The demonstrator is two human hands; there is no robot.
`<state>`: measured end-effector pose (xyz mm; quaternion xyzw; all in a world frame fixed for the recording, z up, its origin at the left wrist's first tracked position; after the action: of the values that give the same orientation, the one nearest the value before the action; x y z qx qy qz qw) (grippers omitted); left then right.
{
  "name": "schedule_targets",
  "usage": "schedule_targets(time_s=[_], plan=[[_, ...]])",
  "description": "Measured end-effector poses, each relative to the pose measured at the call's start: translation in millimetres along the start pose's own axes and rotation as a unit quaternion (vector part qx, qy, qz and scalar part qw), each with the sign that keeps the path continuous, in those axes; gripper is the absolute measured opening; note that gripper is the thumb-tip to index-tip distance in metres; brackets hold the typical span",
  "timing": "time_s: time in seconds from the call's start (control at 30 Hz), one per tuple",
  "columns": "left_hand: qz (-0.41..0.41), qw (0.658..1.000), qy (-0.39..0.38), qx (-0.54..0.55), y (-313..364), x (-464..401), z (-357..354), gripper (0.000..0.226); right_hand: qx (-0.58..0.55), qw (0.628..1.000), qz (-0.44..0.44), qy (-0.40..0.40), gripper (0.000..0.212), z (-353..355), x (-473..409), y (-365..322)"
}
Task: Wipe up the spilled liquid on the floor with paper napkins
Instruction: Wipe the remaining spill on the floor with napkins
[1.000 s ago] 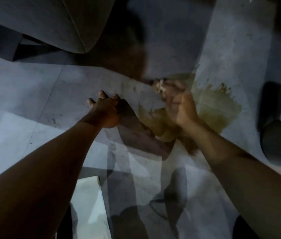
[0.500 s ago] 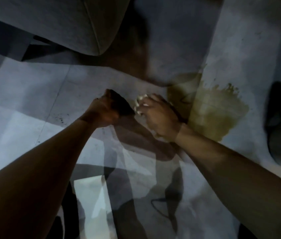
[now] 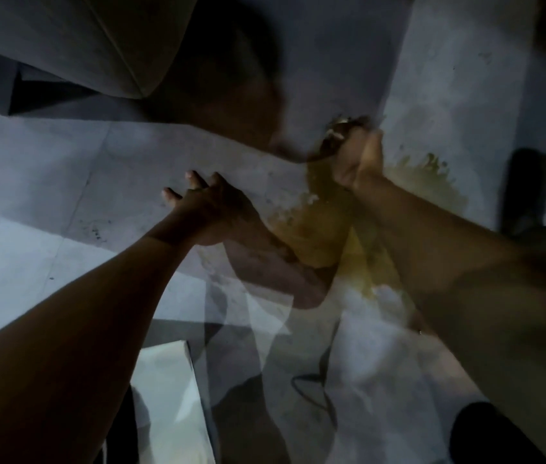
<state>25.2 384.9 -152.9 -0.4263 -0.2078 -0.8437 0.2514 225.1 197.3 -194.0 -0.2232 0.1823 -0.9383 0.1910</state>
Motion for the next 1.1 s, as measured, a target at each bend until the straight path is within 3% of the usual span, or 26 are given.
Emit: schedule_targets(time_s=[0.07, 0.13, 0.23, 0.3, 0.47, 0.53, 0.63, 0.7, 0.8, 0.9, 1.03, 1.1], plan=[[0.004, 1.000, -0.008, -0.008, -5.1, -9.6, -0.5, 0.068, 0.041, 0.992, 0.107, -0.053, 0.043, -31.9, 15.4, -27.2], [0.005, 0.998, -0.027, 0.052, -10.7, -11.9, 0.0, 0.072, 0.120, 0.971, 0.194, -0.074, 0.040, -42.7, 50.3, -58.8], [-0.015, 0.999, -0.021, 0.024, -14.1, -13.7, 1.5, 0.094, 0.182, 0.938, 0.254, -0.150, 0.044, -49.8, 112.4, -81.2], [-0.014, 0.999, -0.030, 0.023, -16.1, -15.6, -0.4, 0.100, 0.194, 0.931, 0.267, -0.157, 0.039, -50.2, 137.7, -66.0], [-0.017, 0.999, -0.035, 0.015, -14.8, -16.1, -0.4, 0.100, 0.065, 0.969, 0.238, 0.014, 0.031, -19.3, 167.6, -56.0], [-0.016, 1.000, -0.025, 0.005, -14.0, -17.0, -0.2, 0.099, 0.055, 0.970, 0.236, 0.002, 0.035, -28.6, 176.5, -67.1], [-0.012, 0.999, -0.031, 0.008, -14.2, -18.0, -1.0, 0.099, 0.140, 0.955, 0.255, -0.064, 0.042, -63.3, 180.1, -60.8], [-0.006, 1.000, -0.030, 0.002, -15.2, -17.9, 0.1, 0.096, 0.121, 0.950, 0.277, -0.081, 0.042, -74.1, 178.3, -49.6], [-0.012, 1.000, -0.028, -0.005, -14.7, -21.5, -2.0, 0.092, -0.029, 0.988, 0.137, -0.071, 0.027, -64.5, 174.5, -29.0], [-0.015, 1.000, -0.020, -0.019, -14.9, -27.7, -5.6, 0.096, -0.040, 0.999, 0.023, -0.013, 0.033, -48.4, 167.2, -5.3], [-0.013, 0.999, -0.026, -0.017, -17.7, -30.8, -7.8, 0.101, 0.036, 0.993, 0.103, 0.032, 0.034, -37.0, 156.9, -40.7], [-0.012, 0.999, -0.019, -0.026, -16.9, -31.3, -6.6, 0.102, 0.091, 0.987, 0.122, -0.039, 0.038, -57.2, 148.8, -61.6]])
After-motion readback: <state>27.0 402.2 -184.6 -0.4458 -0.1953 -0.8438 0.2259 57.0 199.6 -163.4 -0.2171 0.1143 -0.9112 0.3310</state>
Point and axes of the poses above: each hand's wrist, its own x-axis away from the middle knuckle, its own z-axis out of the back of the hand, y = z × x, the point moved 5 cm from there along -x, towards the middle knuckle, and after that the axes turned 8 degrees about -y, right-handed, at the moved point
